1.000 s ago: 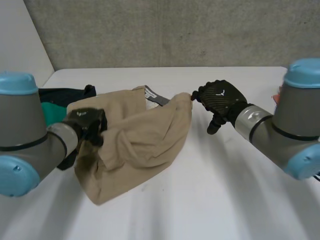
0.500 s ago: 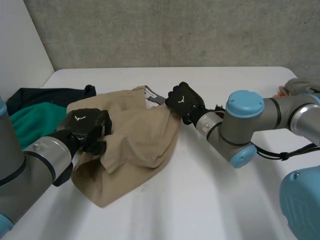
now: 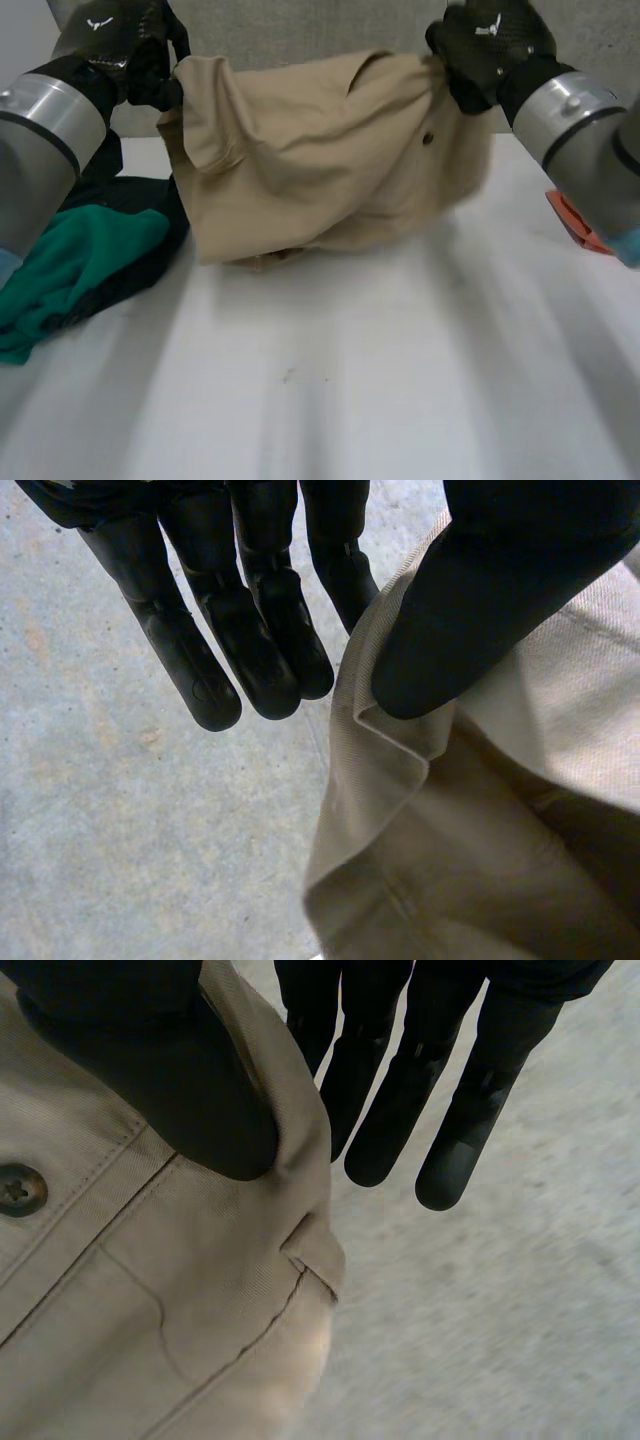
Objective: Fold the laundry.
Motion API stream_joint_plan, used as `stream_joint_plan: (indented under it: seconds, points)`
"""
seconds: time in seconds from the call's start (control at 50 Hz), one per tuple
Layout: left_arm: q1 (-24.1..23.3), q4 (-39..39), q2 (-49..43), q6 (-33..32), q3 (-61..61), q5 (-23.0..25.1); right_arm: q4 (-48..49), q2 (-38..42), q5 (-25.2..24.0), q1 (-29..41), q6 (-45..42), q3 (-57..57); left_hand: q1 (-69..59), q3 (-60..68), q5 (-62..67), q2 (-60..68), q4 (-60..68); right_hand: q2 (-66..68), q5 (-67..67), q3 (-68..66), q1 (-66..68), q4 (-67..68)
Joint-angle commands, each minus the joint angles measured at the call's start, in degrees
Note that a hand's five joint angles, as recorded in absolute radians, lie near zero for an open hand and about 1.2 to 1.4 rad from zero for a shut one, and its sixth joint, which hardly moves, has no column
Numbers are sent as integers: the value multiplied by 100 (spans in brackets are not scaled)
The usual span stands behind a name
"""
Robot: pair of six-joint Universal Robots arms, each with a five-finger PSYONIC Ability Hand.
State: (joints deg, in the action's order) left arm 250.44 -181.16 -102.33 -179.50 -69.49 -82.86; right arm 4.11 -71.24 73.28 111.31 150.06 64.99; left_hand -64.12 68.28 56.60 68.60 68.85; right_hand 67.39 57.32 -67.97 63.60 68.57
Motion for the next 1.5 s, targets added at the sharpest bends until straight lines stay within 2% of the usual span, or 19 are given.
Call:
stream_joint_plan:
  seconds: [0.02,0.1,0.18,0.2,0.26,0.28,0.3,0.36,0.38,0.42,0.48,0.58,0.72,0.8,1.0,1.18,1.24,1.42,1.5]
  points:
    - [57,582,-594,12,-266,7,-1324,-320,99,321,-337,1023,-1588,1172,1340,1140,1115,1261,1268,-1203,1640,1143]
    - [171,652,-1104,-67,-679,-55,-1509,-101,204,444,-346,1682,-1588,1172,1340,1140,1115,1261,1268,-1203,1640,1143]
    - [242,652,-1570,-260,-1005,-125,-1106,435,397,567,-319,2087,-1490,1074,1242,1042,1017,1261,1268,-1203,1640,1143]
    - [242,661,-1649,-304,-1040,-134,-1018,532,441,576,-319,2122,-1123,707,875,674,650,1261,1268,-1203,1640,1143]
    - [216,696,-1782,-489,-1172,-90,-780,813,705,655,-258,2167,1514,-1930,-1762,-1963,-1987,1261,1268,-1203,1640,1143]
    - [198,705,-1764,-533,-1198,-81,-780,831,758,664,-232,2158,2204,-2620,-2453,-2653,-2677,659,666,-601,1038,541]
    - [155,749,-1686,-646,-1277,-99,-762,823,845,682,-144,2140,3227,-3643,-3475,-3676,-3700,-1246,-1238,1303,-867,-1363]
    - [101,793,-1336,-892,-1461,-160,-718,726,925,691,67,2088,3958,-4374,-4206,-4406,-4431,-2489,-2482,2547,-2110,-2607]
    - [93,784,-1212,-954,-1523,-186,-683,595,934,682,259,2044,4077,-4493,-4326,-4526,-4550,-3392,-3384,3450,-3013,-3510]
    - [75,767,-922,-1060,-1655,-257,-692,393,934,656,436,1991,4296,-4712,-4545,-4745,-4769,-3904,-3896,3962,-3525,-4022]
    - [58,653,-10,-1306,-2119,-424,-858,-186,925,498,761,1886,4783,-5200,-5032,-5232,-5256,-4659,-4651,4717,-4280,-4777]
    - [57,512,924,-1456,-2691,-468,-1447,-531,925,304,920,1684,5020,-5437,-5269,-5469,-5493,-5318,-5311,5376,-4939,-5436]
    - [49,529,1593,-1596,-3543,-371,-2808,-680,934,111,1034,1376,4954,-5370,-5202,-5402,-5427,-5386,-5379,5444,-5007,-5504]
    - [-21,494,1602,-1649,-3904,-327,-2959,-724,785,102,938,1419,4569,-4985,-4817,-5017,-5042,-5303,-5295,5360,-4924,-5420]
    - [-4,301,725,-1518,-3967,-301,-2671,-409,574,365,165,1736,3122,-3538,-3370,-3570,-3594,-4143,-4136,4201,-3764,-4261]
    - [-4,64,231,-1351,-3941,-362,-2125,137,345,541,120,1587,3136,-3552,-3385,-3585,-3609,-3502,-3495,3560,-3123,-3620]
    - [-22,-173,38,-1350,-3905,-398,-2054,383,240,629,76,1499,3522,-3938,-3770,-3970,-3995,-3502,-3494,3560,-3123,-3620]
    - [-31,-665,-638,-1394,-3510,-459,-1861,1112,283,779,-64,1051,3893,-4310,-4142,-4342,-4366,-3452,-3444,3509,-3073,-3569]
    - [-22,-850,-990,-1491,-3168,-477,-1747,1420,459,831,-56,787,3877,-4293,-4125,-4325,-4350,-2111,-2103,2169,-1732,-2229]
